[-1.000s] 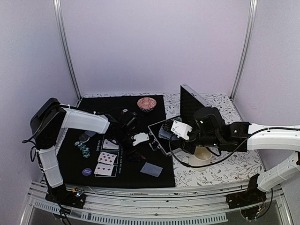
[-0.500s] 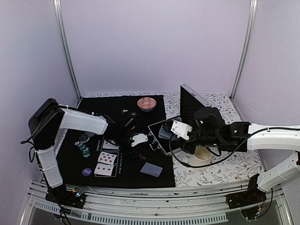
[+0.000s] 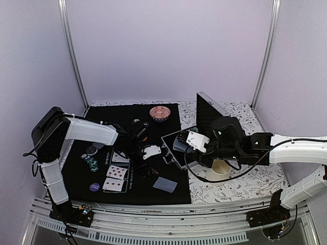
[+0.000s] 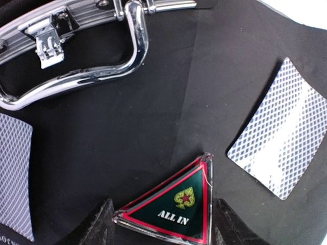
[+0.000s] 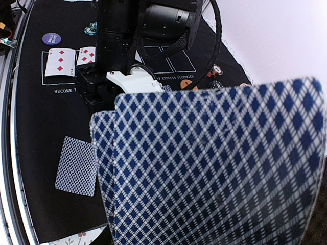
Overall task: Distribute texas hold em gaming equipment
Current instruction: Pick up the all-in button from the poker table mat.
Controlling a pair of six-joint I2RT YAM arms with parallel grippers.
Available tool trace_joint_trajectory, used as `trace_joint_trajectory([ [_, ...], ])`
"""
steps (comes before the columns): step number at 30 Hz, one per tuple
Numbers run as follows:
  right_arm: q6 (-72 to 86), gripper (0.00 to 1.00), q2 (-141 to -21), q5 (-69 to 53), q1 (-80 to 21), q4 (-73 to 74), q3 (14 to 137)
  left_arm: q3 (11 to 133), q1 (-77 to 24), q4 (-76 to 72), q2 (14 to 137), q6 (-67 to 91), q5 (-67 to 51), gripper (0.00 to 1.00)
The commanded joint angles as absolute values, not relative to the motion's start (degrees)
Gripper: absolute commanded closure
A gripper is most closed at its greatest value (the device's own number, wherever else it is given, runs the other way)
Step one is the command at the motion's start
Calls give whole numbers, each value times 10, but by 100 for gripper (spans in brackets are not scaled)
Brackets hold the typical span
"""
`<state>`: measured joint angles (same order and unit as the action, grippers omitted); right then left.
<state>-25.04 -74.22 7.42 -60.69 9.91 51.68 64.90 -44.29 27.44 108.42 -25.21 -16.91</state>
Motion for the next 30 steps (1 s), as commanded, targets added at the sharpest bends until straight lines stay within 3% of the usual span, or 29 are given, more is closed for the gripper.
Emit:
trace_joint_trajectory([
  [1,-246,59,-727,83,-608,98,518,647,-440,326,1092,-241,-187,53],
  [9,-247,59,-726,83,-608,97,517,654,-421,322,1044,-232,-170,59],
  [19,-246,59,-721,85,-608,98,515,700,-333,301,1003,-210,-167,59],
  [30,-240,59,-718,88,-608,108,517,943,-320,294,1211,-139,-29,60],
])
